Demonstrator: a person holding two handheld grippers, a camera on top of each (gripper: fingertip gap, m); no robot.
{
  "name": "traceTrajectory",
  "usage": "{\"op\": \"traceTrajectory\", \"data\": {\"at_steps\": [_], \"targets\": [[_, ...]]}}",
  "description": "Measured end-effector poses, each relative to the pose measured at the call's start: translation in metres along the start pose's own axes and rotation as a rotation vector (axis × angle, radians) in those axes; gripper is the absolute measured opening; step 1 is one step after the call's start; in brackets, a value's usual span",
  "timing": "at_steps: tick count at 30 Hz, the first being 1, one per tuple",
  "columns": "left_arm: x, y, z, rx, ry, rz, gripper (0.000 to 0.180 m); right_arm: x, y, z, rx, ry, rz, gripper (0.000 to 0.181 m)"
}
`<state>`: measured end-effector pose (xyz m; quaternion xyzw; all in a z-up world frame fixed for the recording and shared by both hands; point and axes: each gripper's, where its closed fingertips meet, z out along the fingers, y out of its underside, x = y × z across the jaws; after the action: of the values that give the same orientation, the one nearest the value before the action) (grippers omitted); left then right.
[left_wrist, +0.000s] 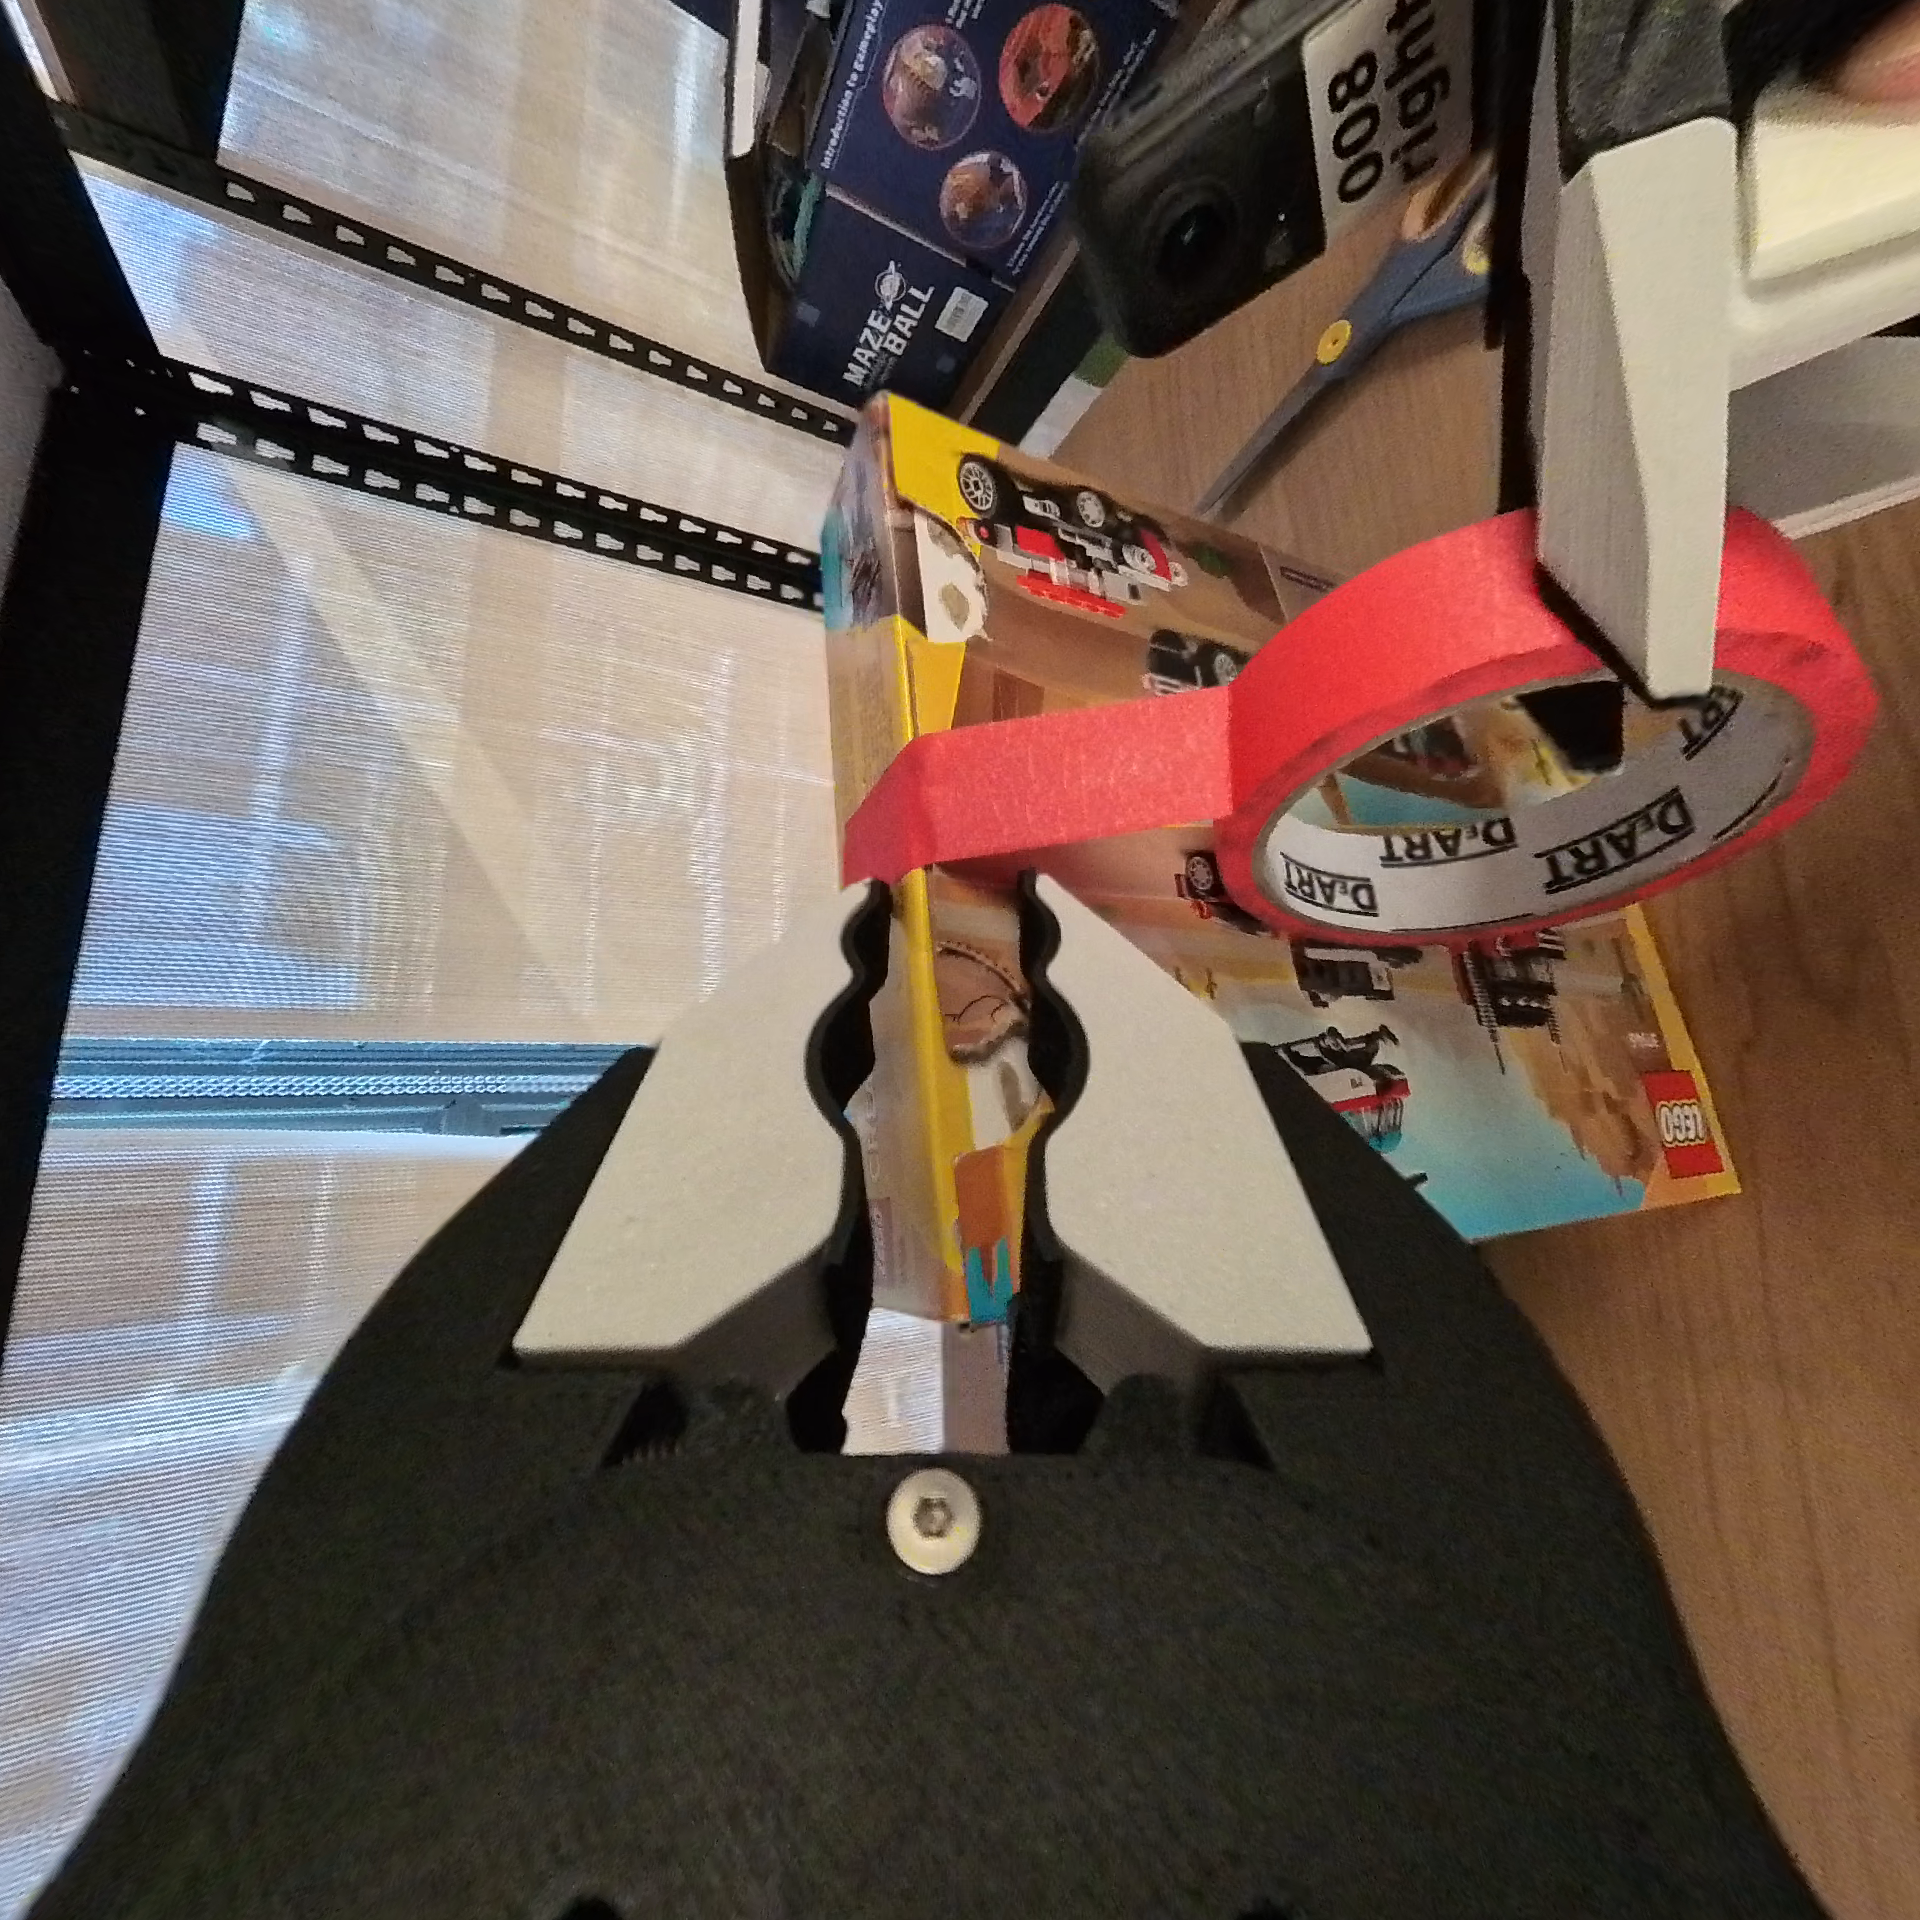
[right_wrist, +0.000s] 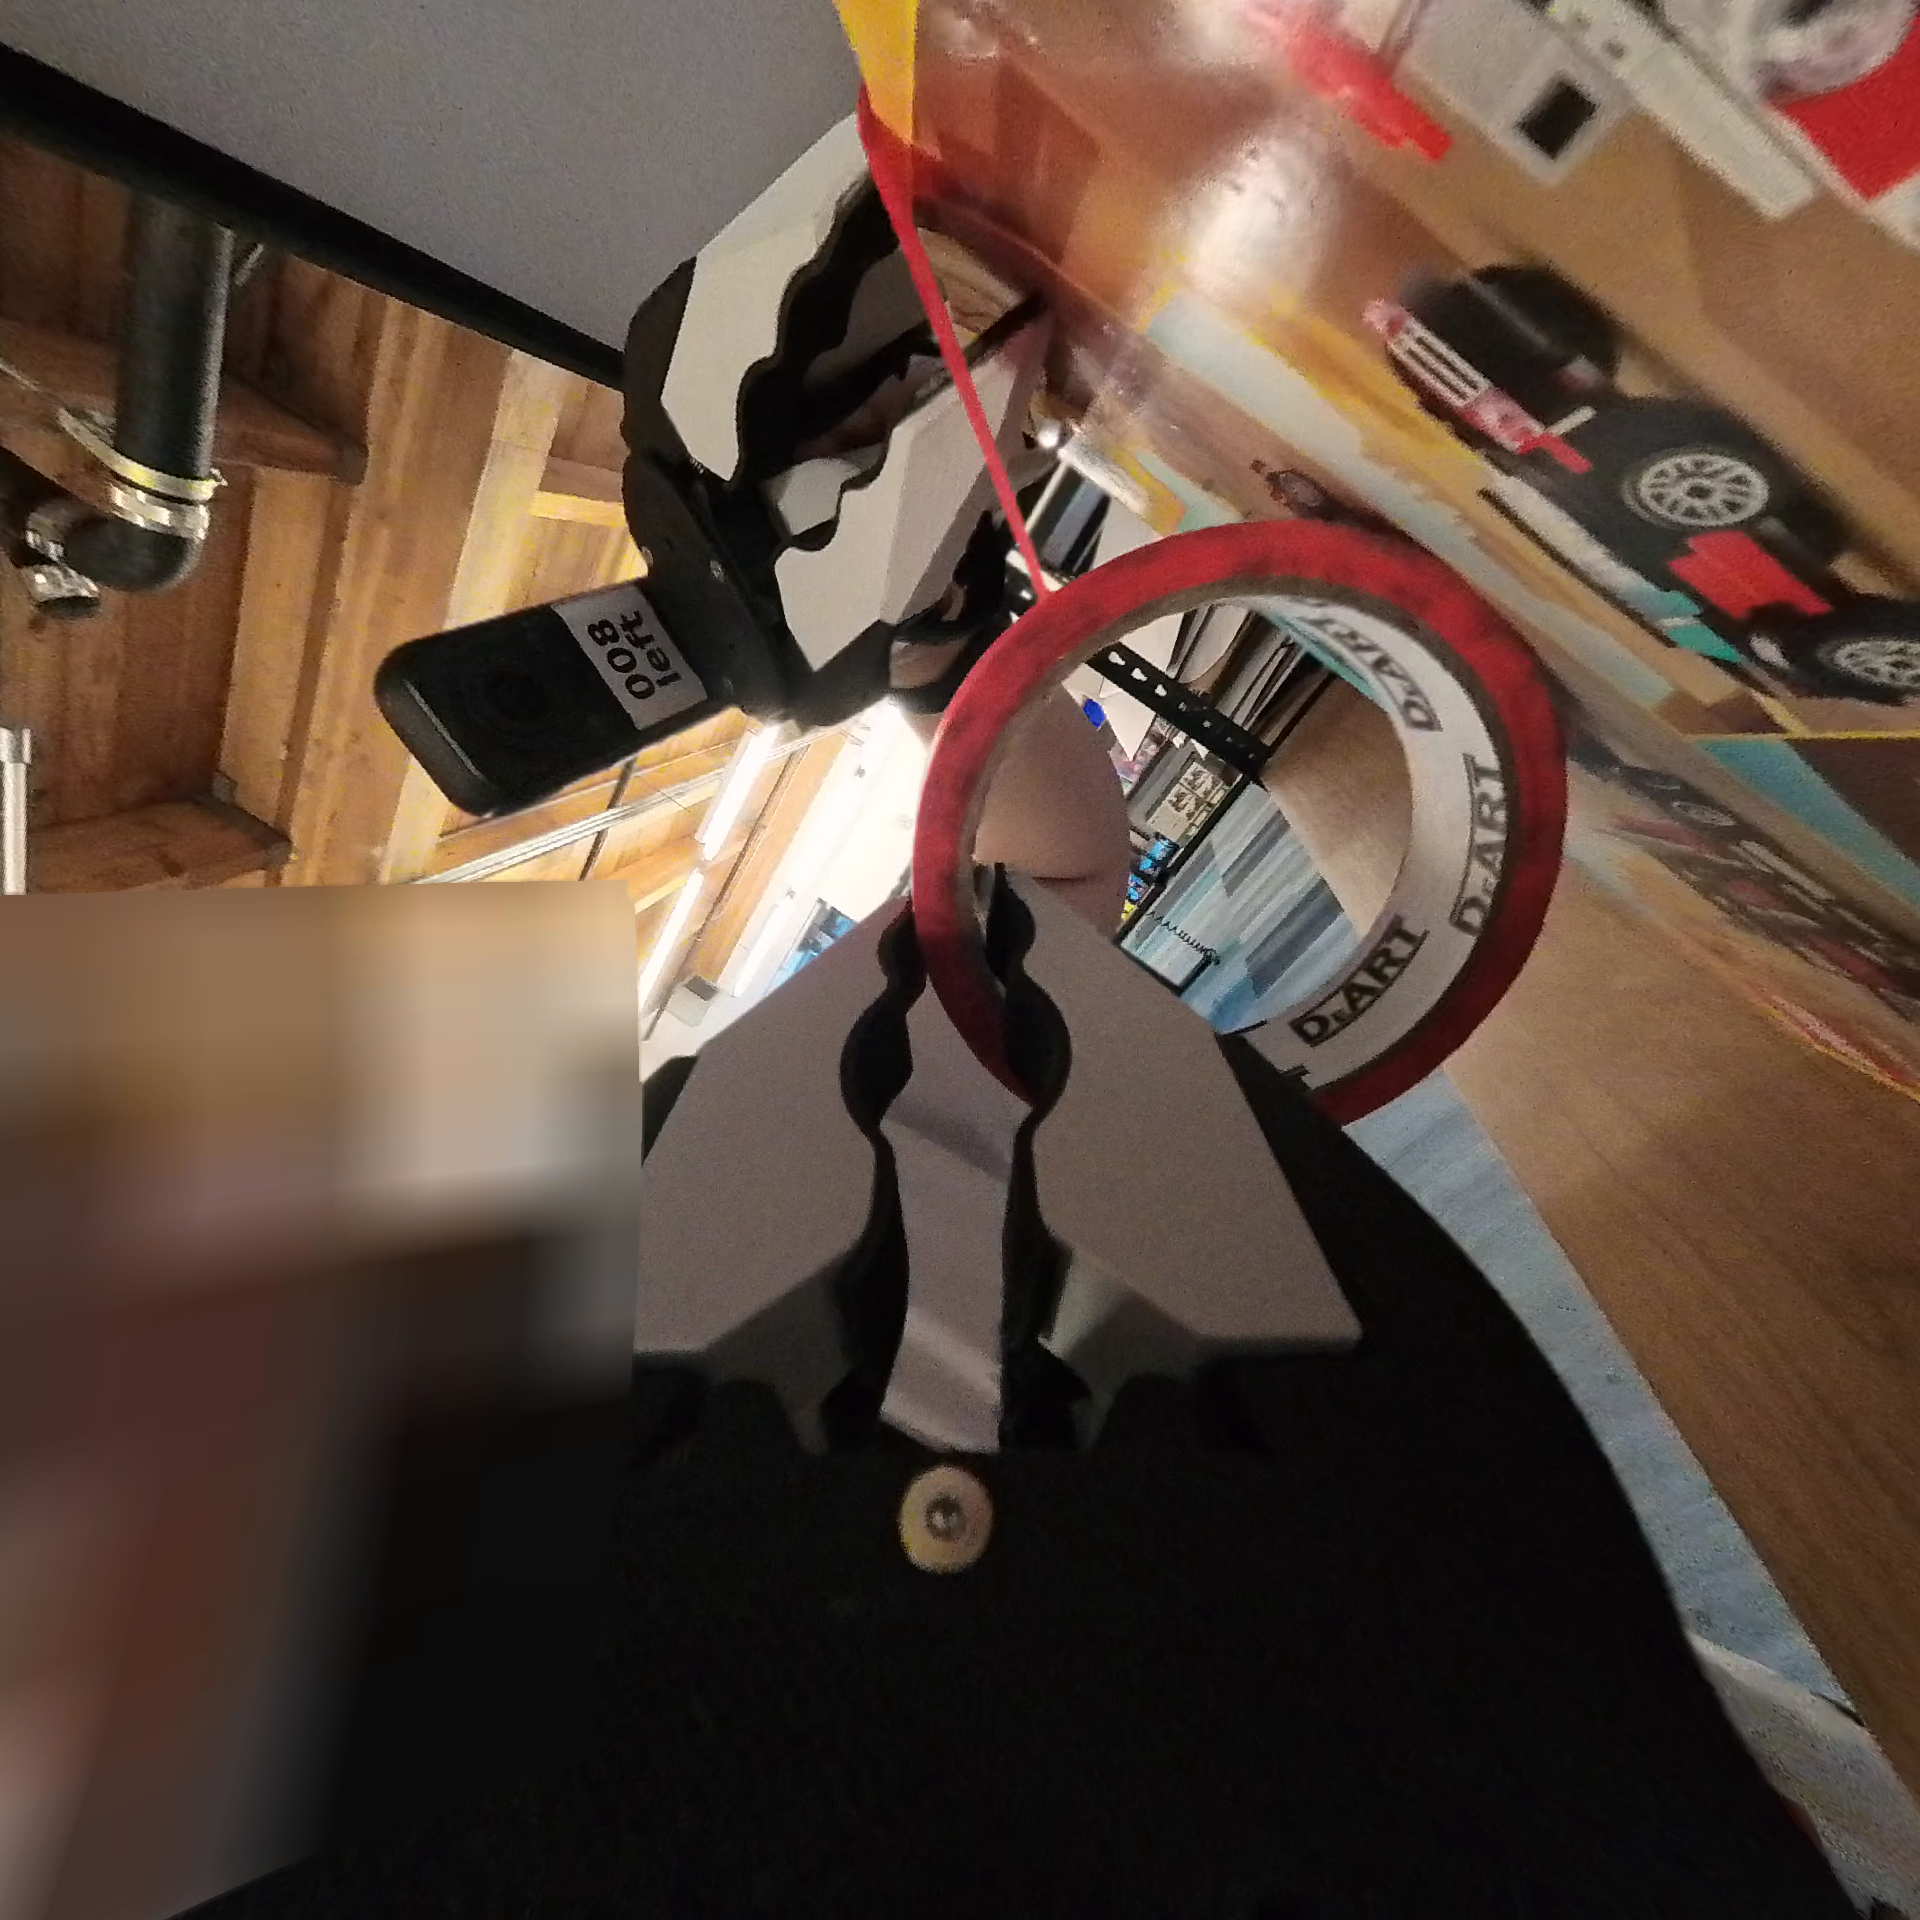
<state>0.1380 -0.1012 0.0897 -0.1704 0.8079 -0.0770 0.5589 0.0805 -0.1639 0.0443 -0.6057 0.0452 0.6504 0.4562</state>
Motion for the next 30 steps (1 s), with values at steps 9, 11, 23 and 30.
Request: {"op": "traceTrajectory", "data": {"at_steps": [9,11,23,30], "targets": [[-0.004,-0.031,-0.024,0.145,0.159,-0.222,0.029,0.001,0.0,0.0,-0.01,-0.002,0.02,0.009],[-0.009,-0.036,-0.017,0.146,0.163,-0.265,0.028,0.002,0.001,0.001,-0.012,-0.001,0.023,0.009],[-0.016,-0.017,0.005,0.06,0.177,-0.445,0.01,0.003,0.001,0.001,-0.008,-0.015,0.031,0.009],[-0.005,-0.023,0.004,0.078,0.24,-0.515,0.016,0.004,0.002,0.003,-0.016,-0.015,0.036,0.009]]}}
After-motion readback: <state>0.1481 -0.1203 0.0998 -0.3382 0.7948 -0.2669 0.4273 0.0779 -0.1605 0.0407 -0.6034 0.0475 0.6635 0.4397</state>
